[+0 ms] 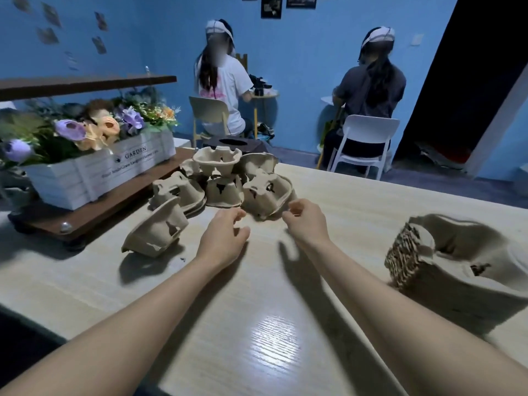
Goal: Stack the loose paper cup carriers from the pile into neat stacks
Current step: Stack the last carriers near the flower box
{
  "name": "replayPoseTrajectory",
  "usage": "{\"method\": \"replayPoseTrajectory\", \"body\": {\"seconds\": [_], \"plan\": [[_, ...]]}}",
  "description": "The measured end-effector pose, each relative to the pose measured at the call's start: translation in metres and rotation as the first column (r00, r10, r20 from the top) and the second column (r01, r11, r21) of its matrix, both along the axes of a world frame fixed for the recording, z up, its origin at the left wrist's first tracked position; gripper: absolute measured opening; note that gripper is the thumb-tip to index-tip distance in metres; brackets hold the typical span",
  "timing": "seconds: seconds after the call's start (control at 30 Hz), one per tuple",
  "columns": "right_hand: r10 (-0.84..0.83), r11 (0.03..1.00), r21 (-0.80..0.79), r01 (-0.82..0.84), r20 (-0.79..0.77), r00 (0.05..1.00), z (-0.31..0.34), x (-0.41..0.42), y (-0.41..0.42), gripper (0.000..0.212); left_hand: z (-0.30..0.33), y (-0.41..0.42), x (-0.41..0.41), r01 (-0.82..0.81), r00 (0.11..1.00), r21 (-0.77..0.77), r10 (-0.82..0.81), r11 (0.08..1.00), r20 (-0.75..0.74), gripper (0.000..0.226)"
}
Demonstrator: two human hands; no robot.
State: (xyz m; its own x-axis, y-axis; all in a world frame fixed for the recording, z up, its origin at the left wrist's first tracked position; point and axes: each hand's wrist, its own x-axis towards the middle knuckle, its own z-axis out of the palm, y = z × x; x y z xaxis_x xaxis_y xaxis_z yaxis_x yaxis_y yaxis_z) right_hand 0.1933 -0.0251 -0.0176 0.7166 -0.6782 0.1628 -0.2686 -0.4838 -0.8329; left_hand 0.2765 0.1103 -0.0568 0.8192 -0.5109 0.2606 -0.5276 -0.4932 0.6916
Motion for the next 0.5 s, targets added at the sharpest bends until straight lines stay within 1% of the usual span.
{"method": "replayPoseTrajectory", "body": {"seconds": [0.07,0.17,0.3,0.43,0.5], "plan": [[-0.031,0.999,0.046,0.03,0.019,0.999,-0.008,0.013,-0.008,0.018,-0.006,-0.003,0.005,0.001,1.0,0.022,-0.001,1.0,0.031,0.034],[-0.071,0.99,0.123,0.066,0.031,0.997,-0.018,0.031,-0.017,0.017,-0.013,-0.005,0.006,0.001,0.994,0.095,-0.012,0.995,0.11,0.034],[-0.119,0.97,0.218,0.105,0.054,0.991,-0.028,0.048,-0.022,0.021,-0.016,-0.006,0.007,-0.001,0.989,0.081,-0.011,0.997,0.145,0.033],[-0.203,0.94,0.281,0.192,0.009,0.979,-0.034,0.064,-0.026,0.019,-0.017,-0.008,0.007,-0.006,0.98,0.121,-0.019,0.993,0.198,0.03],[-0.236,0.93,0.281,0.237,-0.036,0.971,-0.037,0.069,-0.027,0.023,-0.016,-0.009,0.007,-0.019,0.976,0.136,-0.012,0.991,0.218,0.028]]}}
